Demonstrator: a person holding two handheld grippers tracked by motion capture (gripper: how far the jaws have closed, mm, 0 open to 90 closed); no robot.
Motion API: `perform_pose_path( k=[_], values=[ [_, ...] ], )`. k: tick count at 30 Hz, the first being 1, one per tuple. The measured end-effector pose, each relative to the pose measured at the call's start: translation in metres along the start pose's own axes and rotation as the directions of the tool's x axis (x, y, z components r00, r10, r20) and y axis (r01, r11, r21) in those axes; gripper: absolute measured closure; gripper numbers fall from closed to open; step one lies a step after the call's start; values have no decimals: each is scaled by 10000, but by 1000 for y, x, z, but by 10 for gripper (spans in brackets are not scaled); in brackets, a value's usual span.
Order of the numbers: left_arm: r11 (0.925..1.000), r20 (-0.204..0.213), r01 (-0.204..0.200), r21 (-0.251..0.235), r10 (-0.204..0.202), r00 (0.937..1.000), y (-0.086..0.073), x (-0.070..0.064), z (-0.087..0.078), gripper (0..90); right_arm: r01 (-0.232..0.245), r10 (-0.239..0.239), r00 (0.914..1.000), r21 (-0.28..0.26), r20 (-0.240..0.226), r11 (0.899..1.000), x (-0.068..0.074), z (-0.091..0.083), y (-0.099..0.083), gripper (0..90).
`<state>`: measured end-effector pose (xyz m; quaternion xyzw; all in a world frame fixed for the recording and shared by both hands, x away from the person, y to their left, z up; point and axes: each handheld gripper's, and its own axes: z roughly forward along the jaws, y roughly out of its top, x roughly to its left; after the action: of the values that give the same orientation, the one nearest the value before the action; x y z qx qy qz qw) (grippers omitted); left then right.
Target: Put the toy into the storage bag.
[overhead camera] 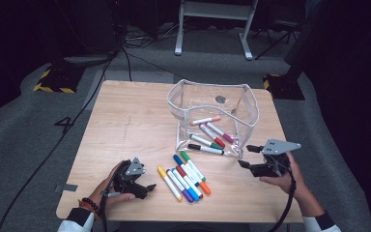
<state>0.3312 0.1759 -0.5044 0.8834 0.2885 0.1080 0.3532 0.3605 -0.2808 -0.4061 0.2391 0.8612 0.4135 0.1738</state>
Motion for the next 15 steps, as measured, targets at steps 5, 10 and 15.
perform_pose_path(
  k=[5,10,15],
  values=[
    [10000,-26,36,25,-36,10000,0,-2,0,130,197,-183,9984,270,-531,9994,15,35,-4,381],
    [9999,178,-120,13,120,9998,2,-9,2,130,458,-398,9928,507,-1129,9977,28,77,6,420],
    [9996,258,-285,22,284,9993,4,-14,4,129,705,-595,9844,611,-1658,9956,39,118,21,514]
  ],
)
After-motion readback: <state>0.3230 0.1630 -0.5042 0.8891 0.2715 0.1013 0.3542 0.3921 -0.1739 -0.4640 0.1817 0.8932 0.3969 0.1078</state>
